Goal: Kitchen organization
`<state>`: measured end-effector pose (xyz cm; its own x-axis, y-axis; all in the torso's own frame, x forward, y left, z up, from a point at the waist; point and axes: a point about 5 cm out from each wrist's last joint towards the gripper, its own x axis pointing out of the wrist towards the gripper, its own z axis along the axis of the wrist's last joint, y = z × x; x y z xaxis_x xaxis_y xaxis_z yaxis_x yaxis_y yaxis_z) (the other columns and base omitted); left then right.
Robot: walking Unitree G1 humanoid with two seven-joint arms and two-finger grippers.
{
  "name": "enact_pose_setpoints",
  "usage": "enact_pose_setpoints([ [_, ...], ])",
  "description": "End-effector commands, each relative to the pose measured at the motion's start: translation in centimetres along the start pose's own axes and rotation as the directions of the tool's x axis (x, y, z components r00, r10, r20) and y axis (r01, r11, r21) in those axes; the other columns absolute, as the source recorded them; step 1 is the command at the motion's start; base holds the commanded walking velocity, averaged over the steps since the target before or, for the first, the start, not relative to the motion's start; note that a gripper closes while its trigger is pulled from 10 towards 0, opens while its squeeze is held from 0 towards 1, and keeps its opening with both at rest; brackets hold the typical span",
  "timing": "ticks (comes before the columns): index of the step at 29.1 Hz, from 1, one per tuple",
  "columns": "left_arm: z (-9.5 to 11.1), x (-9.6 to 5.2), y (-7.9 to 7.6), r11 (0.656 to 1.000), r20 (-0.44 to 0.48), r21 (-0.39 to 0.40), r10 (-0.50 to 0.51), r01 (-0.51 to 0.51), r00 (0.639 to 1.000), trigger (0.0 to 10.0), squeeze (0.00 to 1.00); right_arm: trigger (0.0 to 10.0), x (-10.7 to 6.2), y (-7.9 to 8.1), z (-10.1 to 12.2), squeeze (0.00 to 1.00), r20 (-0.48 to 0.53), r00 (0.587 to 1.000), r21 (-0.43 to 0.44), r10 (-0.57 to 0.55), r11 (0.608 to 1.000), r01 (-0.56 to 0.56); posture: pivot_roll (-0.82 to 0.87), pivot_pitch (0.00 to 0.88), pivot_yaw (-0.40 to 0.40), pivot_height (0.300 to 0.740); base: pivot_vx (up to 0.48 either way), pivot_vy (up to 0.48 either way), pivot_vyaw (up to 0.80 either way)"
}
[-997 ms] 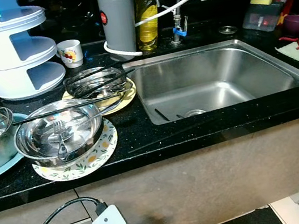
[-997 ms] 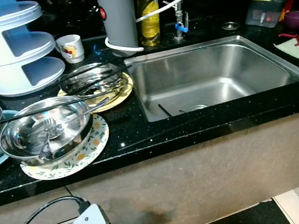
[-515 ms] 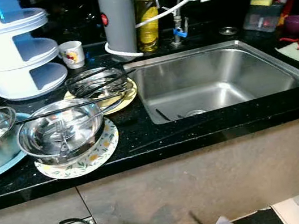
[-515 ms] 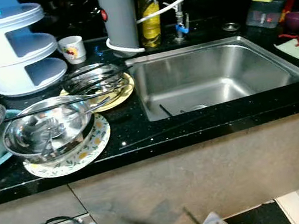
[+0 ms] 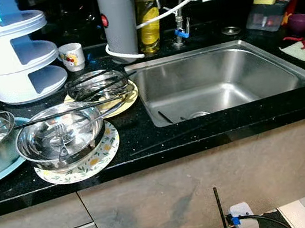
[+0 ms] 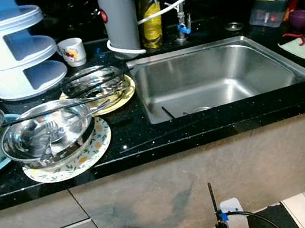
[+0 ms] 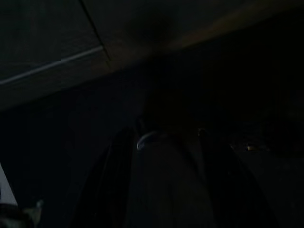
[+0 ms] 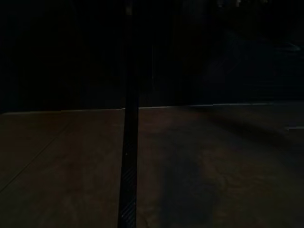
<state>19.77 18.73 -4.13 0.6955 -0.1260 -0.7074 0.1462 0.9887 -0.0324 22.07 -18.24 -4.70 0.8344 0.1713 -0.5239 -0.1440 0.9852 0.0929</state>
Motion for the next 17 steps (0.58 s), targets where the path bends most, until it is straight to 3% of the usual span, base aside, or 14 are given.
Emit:
enact_pose_setpoints([
  [1,-0.2,0.0,0.6,0.999,0.024,0.008,0.036,-0.036,0.999,10.0,0.0,10.0,-0.3,0.0,-0.7,0.0,-0.014,1.0,0.038,-0.026,0.999,0.027,-0.06,0.149,-0.015,0.74,0.0,0.0,0.0],
  [5,0.5,0.1,1.6,0.99,0.101,0.061,0.117,-0.124,0.988,10.0,0.0,10.0,0.0,1.1,-0.6,0.0,-0.01,1.0,0.009,0.011,1.0,-0.011,-0.06,0.15,-0.018,0.74,0.0,0.0,0.0],
  [13,1.6,0.6,1.3,0.991,0.14,0.084,0.088,-0.1,0.986,10.0,0.0,10.0,0.2,1.1,-0.2,0.0,-0.004,1.0,-0.012,0.024,1.0,-0.024,-0.06,0.154,-0.022,0.74,0.0,0.0,0.0],
  [17,2.0,0.8,1.1,0.992,0.169,0.082,0.082,-0.097,0.982,10.0,0.0,10.0,0.2,0.9,-0.1,0.0,0.002,1.0,-0.012,0.02,1.0,-0.02,-0.06,0.154,-0.021,0.74,0.0,-0.27,0.0],
])
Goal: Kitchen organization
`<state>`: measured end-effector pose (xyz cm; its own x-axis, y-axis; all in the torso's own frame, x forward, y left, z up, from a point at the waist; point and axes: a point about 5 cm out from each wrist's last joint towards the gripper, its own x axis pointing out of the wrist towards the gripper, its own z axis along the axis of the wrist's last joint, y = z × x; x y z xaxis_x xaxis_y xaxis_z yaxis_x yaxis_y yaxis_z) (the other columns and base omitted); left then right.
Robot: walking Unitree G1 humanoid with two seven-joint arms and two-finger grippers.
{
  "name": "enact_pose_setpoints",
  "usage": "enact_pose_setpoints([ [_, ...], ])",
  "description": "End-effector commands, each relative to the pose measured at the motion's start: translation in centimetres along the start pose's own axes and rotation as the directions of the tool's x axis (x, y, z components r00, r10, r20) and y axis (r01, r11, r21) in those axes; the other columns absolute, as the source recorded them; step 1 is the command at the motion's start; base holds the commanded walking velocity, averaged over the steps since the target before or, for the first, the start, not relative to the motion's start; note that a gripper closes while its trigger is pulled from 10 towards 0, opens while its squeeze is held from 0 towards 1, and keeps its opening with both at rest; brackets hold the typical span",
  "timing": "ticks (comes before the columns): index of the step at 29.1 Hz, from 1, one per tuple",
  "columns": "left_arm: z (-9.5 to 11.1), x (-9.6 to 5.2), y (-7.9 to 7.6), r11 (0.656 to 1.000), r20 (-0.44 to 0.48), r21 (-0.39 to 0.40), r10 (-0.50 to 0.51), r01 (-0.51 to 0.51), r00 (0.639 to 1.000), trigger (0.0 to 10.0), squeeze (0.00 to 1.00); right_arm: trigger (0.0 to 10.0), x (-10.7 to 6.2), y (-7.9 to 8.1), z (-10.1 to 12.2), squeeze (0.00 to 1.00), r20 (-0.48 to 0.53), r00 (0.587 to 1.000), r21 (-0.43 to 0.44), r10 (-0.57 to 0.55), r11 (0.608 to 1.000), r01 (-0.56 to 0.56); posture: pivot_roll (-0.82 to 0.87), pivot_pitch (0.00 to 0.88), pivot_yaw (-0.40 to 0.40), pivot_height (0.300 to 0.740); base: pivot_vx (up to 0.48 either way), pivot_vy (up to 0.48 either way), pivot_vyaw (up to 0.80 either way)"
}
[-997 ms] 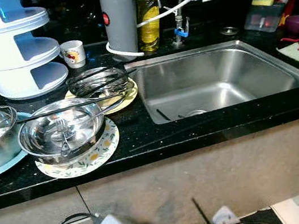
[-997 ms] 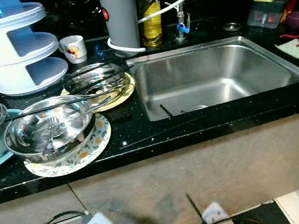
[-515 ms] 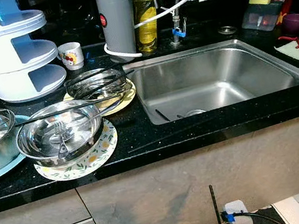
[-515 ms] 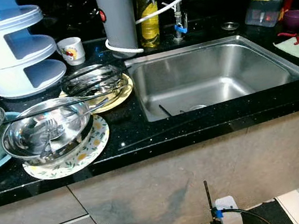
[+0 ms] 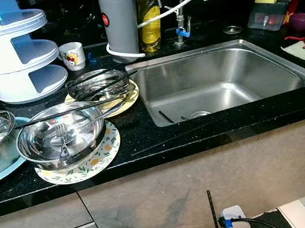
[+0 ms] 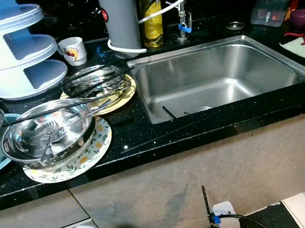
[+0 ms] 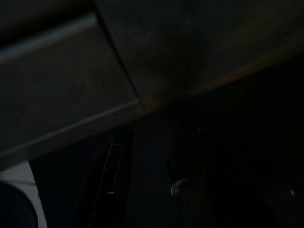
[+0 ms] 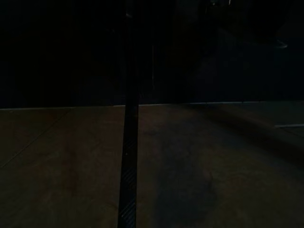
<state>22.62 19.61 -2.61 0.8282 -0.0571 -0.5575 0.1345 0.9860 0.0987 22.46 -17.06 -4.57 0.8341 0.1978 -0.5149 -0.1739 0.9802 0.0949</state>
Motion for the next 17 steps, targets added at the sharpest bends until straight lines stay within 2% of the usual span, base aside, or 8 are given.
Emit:
enact_pose_setpoints([
  [1,-0.89,-0.08,-0.39,1.0,-0.017,-0.002,-0.006,0.006,1.0,10.0,0.0,10.0,-0.25,-0.16,-0.35,0.0,-0.005,1.0,0.001,-0.007,1.0,0.007,-0.06,0.154,-0.02,0.74,0.0,-0.322,0.0],
  [17,-0.89,0.06,-0.85,1.0,0.001,-0.014,-0.019,0.019,1.0,10.0,0.0,10.0,-0.28,-0.05,-0.41,0.0,-0.007,1.0,-0.014,0.004,1.0,-0.004,-0.06,0.156,-0.025,0.74,0.0,-0.396,0.0],
])
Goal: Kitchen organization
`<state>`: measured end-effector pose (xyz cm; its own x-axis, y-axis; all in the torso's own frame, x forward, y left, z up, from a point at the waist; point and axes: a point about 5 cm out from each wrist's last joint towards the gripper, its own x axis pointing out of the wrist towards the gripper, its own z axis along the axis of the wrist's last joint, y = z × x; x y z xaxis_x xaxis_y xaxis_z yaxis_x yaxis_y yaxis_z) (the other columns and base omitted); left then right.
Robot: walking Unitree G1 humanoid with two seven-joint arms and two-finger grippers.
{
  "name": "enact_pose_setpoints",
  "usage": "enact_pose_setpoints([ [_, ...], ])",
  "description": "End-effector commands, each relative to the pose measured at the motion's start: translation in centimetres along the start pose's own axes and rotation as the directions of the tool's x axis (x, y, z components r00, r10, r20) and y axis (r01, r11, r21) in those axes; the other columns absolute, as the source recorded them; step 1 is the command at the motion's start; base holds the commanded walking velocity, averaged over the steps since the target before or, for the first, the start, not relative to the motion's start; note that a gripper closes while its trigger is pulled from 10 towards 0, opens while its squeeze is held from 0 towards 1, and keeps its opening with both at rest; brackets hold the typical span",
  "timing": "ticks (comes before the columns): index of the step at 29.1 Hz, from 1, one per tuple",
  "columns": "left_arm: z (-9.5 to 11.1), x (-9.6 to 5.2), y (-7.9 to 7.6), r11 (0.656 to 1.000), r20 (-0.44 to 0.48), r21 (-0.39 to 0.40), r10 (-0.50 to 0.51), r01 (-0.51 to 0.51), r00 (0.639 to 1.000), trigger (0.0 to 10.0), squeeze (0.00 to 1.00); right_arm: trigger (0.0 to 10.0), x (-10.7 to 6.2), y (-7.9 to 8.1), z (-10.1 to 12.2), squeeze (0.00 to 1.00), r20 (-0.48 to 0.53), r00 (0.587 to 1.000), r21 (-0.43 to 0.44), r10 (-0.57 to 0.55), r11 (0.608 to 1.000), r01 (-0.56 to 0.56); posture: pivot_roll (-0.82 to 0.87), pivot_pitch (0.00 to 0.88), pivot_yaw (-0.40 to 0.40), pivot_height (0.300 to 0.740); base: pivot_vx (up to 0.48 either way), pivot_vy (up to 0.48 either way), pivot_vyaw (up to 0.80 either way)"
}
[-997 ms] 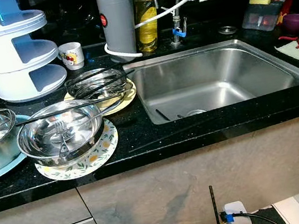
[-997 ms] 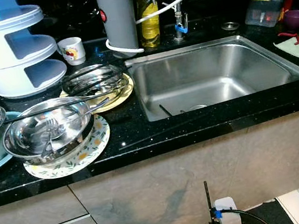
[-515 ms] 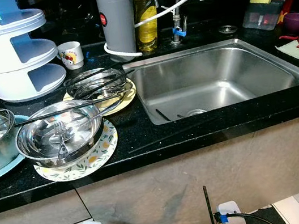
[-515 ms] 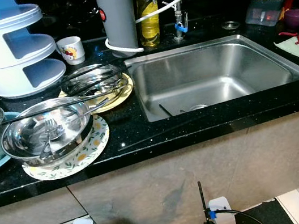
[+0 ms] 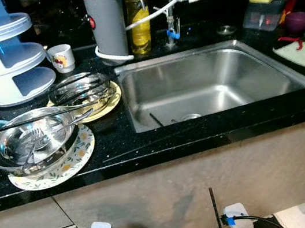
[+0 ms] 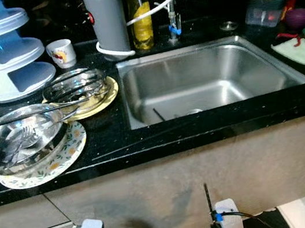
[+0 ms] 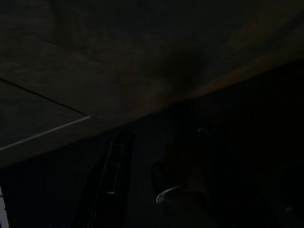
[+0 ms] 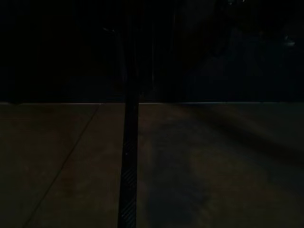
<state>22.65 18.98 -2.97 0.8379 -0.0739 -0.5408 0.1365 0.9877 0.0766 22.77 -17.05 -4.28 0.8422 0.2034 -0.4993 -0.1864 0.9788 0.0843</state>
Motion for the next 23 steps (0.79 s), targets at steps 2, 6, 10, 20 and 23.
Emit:
enact_pose_setpoints([
  [2,-0.71,-0.24,-0.13,1.0,-0.019,0.001,-0.004,0.004,1.0,10.0,0.0,10.0,-0.38,-0.01,-0.77,0.0,-0.023,1.0,0.0,0.0,1.0,0.0,-0.06,0.156,-0.026,0.74,0.0,-0.422,0.0],
  [6,-0.73,-0.26,-0.1,1.0,-0.018,-0.002,-0.002,0.002,1.0,10.0,0.0,10.0,-0.37,-0.03,-0.73,0.0,-0.022,1.0,-0.002,0.002,1.0,-0.002,-0.06,0.157,-0.027,0.74,0.0,-0.42,0.0],
  [10,-0.72,-0.26,-0.07,1.0,-0.016,-0.006,0.001,-0.001,1.0,10.0,0.0,10.0,-0.37,-0.04,-0.7,0.0,-0.021,1.0,-0.005,0.004,1.0,-0.004,-0.06,0.159,-0.028,0.74,0.0,-0.422,0.0],
  [20,-0.43,-0.16,0.29,0.99,0.002,-0.132,0.043,-0.042,0.999,10.0,0.0,10.0,-0.32,-0.03,-0.51,0.0,-0.013,1.0,-0.012,0.01,1.0,-0.01,-0.06,0.156,-0.028,0.74,0.0,-0.294,0.0],
  [23,-0.25,-0.19,0.28,0.99,0.02,-0.134,0.041,-0.038,0.999,10.0,0.0,10.0,-0.32,-0.06,-0.48,0.0,-0.011,1.0,-0.014,0.011,1.0,-0.011,-0.06,0.154,-0.03,0.74,0.0,0.48,0.0],
])
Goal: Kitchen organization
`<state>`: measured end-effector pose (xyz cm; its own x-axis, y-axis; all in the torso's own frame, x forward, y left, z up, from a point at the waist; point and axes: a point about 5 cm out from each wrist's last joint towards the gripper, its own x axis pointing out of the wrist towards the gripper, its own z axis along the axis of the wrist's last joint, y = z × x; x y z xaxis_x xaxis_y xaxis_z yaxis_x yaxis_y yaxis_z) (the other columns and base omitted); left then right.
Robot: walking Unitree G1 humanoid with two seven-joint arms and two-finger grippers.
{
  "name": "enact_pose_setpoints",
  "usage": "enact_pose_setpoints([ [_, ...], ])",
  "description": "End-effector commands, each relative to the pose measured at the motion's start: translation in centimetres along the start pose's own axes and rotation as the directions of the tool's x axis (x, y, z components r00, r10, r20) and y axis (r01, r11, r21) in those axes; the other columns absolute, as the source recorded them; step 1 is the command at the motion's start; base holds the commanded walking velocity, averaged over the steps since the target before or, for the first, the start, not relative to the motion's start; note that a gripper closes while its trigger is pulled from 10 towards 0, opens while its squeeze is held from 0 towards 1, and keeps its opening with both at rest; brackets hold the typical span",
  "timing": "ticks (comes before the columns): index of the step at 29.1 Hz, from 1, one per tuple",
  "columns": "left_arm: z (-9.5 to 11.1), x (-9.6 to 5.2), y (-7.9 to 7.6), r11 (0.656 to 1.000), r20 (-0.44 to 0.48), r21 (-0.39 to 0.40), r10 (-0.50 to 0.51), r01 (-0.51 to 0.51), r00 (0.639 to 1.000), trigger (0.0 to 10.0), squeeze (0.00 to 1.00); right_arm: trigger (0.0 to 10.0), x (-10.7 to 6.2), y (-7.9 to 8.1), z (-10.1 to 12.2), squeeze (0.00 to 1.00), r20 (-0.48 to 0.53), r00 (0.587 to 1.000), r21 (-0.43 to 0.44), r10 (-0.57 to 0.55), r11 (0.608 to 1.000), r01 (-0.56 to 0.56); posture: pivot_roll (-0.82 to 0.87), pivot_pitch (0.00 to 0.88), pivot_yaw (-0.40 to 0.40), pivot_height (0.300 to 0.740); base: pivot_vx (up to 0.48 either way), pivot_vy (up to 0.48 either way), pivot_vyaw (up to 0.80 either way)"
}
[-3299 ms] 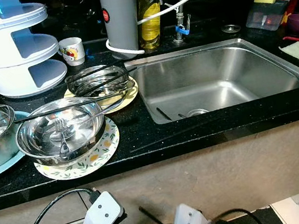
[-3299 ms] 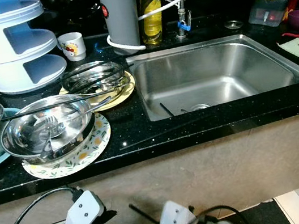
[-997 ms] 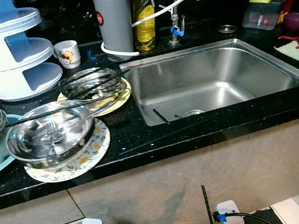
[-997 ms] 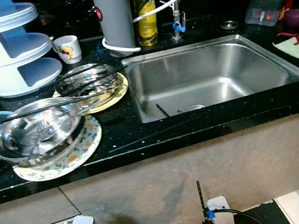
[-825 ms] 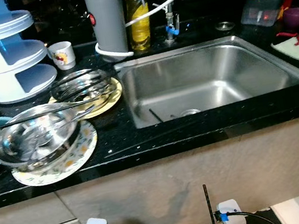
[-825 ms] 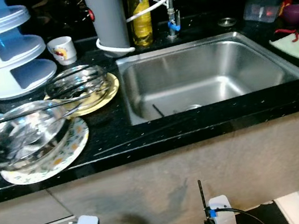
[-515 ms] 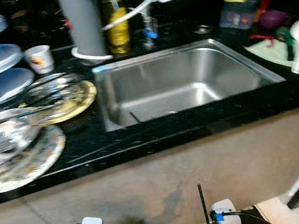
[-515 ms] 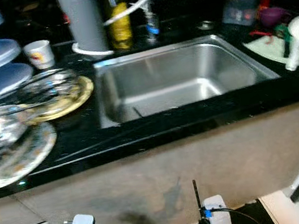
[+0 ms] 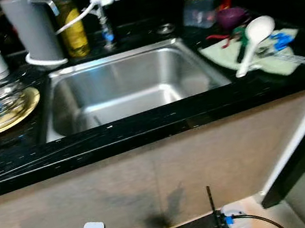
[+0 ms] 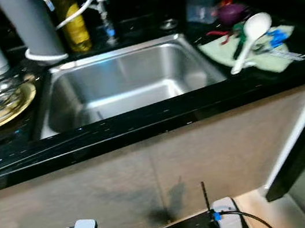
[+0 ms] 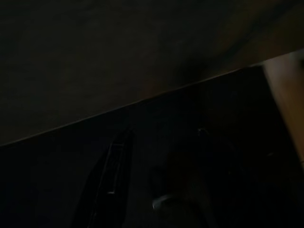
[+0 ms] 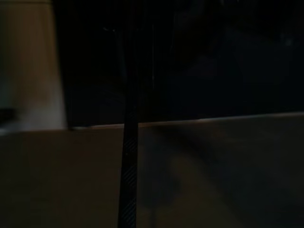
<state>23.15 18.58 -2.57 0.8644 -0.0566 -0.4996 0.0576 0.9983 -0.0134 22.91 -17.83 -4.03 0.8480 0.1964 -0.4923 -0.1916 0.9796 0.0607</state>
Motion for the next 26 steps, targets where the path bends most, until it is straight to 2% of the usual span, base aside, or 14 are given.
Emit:
enact_pose_setpoints([
  [1,-0.8,-0.4,0.7,1.0,-0.024,-0.015,0.02,-0.021,1.0,10.0,0.0,10.0,-0.2,0.7,-0.7,0.0,-0.02,1.0,0.009,0.019,1.0,-0.019,-0.06,0.154,-0.03,0.74,0.0,0.48,0.0],
  [6,-0.7,-0.6,0.6,1.0,0.001,-0.001,0.015,-0.015,1.0,10.0,0.0,10.0,-0.1,0.8,-0.6,0.0,-0.017,1.0,0.003,0.025,1.0,-0.025,-0.07,0.148,-0.031,0.74,0.0,0.48,0.0],
  [20,-0.1,-0.8,0.9,0.999,0.06,0.048,0.007,-0.01,0.998,10.0,0.0,10.0,-0.1,0.8,-0.5,0.0,-0.01,0.999,0.003,0.032,0.999,-0.032,-0.06,0.147,-0.028,0.74,0.0,0.0,0.0],
  [22,0.7,-1.4,0.6,0.993,0.12,0.108,-0.061,0.048,0.991,10.0,0.0,10.0,-0.1,1.1,-0.1,0.0,0.025,0.996,0.004,0.091,0.996,-0.091,-0.06,0.149,-0.023,0.74,0.0,0.0,0.0],
  [26,0.9,-1.7,0.6,0.988,0.137,0.135,-0.087,0.068,0.987,10.0,0.0,10.0,-0.2,1.3,0.1,0.0,0.036,0.992,-0.003,0.124,0.992,-0.124,-0.06,0.15,-0.022,0.74,0.0,0.0,0.0],
])
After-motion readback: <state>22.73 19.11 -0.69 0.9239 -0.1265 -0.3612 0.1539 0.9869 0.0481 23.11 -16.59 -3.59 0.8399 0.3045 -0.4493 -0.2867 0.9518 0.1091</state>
